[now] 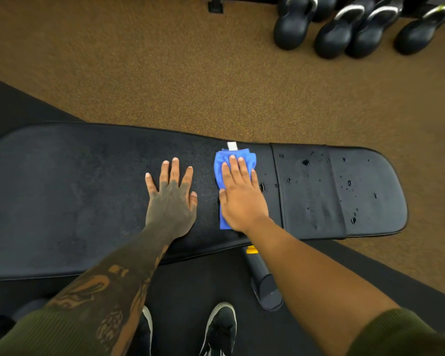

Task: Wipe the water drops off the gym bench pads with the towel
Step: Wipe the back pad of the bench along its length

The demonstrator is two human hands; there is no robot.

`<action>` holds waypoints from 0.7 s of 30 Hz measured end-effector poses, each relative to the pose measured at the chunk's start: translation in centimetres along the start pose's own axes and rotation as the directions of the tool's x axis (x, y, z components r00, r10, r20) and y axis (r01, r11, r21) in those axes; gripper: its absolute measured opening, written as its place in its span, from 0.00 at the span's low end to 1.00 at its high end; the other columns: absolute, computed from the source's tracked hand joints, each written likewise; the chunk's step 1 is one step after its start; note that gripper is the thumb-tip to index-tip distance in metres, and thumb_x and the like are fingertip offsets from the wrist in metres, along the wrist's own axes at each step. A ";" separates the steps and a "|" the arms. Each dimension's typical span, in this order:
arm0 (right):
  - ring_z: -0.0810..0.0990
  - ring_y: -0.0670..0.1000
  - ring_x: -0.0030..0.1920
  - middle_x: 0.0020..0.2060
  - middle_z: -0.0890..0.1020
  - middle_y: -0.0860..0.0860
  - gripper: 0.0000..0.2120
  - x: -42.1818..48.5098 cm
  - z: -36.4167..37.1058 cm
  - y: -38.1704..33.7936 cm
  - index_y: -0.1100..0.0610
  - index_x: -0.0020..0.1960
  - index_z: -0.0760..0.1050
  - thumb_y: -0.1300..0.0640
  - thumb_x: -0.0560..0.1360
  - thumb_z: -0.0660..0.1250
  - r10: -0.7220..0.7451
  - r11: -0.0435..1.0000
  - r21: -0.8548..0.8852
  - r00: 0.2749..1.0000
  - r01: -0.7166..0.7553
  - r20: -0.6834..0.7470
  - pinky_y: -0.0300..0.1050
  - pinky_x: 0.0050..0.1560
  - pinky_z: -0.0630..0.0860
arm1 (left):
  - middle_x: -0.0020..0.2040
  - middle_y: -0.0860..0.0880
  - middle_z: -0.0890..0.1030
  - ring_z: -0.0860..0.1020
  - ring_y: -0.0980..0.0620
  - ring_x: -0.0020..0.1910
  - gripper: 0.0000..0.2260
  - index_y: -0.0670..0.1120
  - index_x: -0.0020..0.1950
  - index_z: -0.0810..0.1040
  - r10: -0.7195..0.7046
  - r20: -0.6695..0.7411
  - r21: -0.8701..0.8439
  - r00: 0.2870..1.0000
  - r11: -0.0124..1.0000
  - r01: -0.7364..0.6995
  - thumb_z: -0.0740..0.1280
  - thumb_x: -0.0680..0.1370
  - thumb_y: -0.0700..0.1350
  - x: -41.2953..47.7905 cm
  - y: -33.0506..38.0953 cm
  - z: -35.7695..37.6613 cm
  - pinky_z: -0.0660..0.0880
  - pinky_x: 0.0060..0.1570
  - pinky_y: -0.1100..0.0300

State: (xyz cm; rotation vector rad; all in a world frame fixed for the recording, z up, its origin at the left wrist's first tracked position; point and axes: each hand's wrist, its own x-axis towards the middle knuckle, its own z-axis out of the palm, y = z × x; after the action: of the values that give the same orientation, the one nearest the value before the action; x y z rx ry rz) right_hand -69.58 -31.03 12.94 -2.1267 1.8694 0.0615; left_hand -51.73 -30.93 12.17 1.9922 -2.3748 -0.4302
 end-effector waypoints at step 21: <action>0.42 0.52 0.78 0.79 0.48 0.52 0.33 -4.9 0.6 2.9 0.57 0.79 0.49 0.48 0.76 0.40 -0.061 0.996 0.063 0.998 0.062 -0.012 0.54 0.76 0.42 | 0.80 0.43 0.45 0.42 0.43 0.79 0.27 0.48 0.79 0.48 0.045 0.021 0.041 0.999 0.998 -0.046 0.49 0.81 0.53 0.2 2.8 0.4 0.44 0.74 0.37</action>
State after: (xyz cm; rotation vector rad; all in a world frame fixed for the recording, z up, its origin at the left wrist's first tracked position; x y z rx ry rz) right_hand -73.04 -26.43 12.97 -2.1438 1.7860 -0.0212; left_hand -54.57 -30.57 12.33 1.9549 -2.4558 -0.4050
